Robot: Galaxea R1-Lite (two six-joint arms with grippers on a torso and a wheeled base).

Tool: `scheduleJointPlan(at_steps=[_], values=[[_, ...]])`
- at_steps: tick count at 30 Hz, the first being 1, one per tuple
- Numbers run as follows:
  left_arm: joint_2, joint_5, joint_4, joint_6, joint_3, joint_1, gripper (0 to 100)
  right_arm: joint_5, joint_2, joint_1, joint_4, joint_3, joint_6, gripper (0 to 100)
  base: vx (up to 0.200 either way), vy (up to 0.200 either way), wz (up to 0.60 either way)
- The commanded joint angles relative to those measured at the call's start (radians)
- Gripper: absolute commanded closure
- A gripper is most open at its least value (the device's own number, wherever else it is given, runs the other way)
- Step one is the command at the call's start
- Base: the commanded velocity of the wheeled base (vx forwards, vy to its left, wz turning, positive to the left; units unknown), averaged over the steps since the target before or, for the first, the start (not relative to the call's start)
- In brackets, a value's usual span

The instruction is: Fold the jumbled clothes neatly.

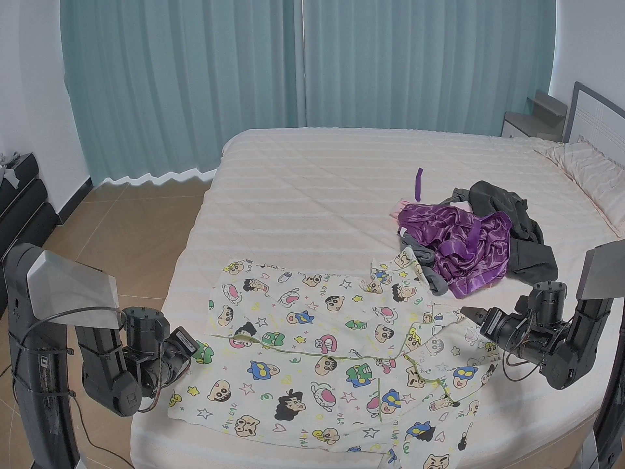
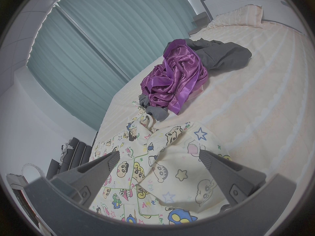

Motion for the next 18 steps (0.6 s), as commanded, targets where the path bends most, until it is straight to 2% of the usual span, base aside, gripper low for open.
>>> scheduleJointPlan(at_steps=[1, 9, 11, 14, 18], values=[[0.026, -0.001, -0.001, -0.002, -0.019, 0.021, 0, 0.0, 0.002, 0.0, 0.0, 0.001, 0.0, 0, 0.0, 0.0, 0.0], [0.008, -0.009, -0.001, -0.007, -0.021, 0.065, 0, 0.0, -0.001, 0.0, 0.0, 0.001, 0.0, 0, 0.0, 0.0, 0.0], [-0.046, -0.018, -0.002, -0.014, 0.008, 0.081, 0, -0.001, -0.01, 0.0, -0.002, 0.004, -0.001, 0, 0.0, 0.0, 0.0], [-0.149, -0.086, -0.001, -0.065, 0.091, 0.079, 0, -0.004, -0.046, 0.005, -0.013, 0.007, -0.001, 0, 0.0, 0.0, 0.0], [-0.198, -0.15, -0.001, -0.083, 0.163, 0.071, 0, -0.01, -0.089, 0.042, -0.003, 0.031, -0.001, 0, 0.0, 0.0, 0.0]])
